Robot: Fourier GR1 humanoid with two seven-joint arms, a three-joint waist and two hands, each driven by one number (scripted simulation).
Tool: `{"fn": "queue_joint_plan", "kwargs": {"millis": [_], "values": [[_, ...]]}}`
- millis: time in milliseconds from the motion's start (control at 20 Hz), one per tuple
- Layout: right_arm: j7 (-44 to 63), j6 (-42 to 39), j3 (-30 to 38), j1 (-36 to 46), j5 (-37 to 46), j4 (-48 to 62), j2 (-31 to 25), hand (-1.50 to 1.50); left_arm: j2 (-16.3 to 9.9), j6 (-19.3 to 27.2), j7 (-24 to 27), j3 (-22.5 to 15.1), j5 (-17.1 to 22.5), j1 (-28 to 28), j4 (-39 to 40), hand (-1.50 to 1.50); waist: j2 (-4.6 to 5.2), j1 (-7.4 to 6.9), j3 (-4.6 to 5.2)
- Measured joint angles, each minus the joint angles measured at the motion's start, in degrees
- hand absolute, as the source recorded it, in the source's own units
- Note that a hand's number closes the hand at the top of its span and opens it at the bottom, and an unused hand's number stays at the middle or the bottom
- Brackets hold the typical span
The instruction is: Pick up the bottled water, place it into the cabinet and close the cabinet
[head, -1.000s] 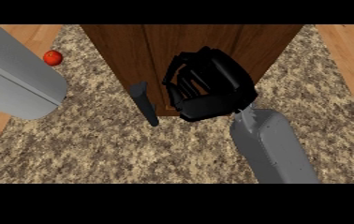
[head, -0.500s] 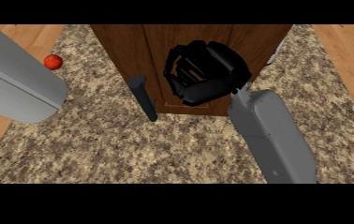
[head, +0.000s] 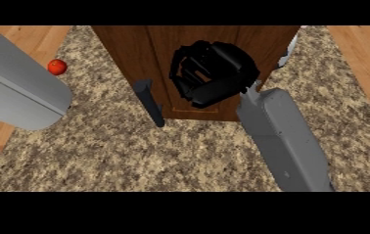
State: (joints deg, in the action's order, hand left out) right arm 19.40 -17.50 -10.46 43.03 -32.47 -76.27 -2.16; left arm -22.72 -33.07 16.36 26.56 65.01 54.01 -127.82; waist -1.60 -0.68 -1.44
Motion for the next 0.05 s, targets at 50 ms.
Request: {"fn": "queue_joint_plan", "kwargs": {"millis": [50], "values": [[-0.2,-0.2,-0.1,0.1,-0.2,0.2,-0.1,1.50,0.0,0.4,-0.4,-0.2,0.0,-0.4,-0.3,-1.50,0.00,0.06,-0.02]]}}
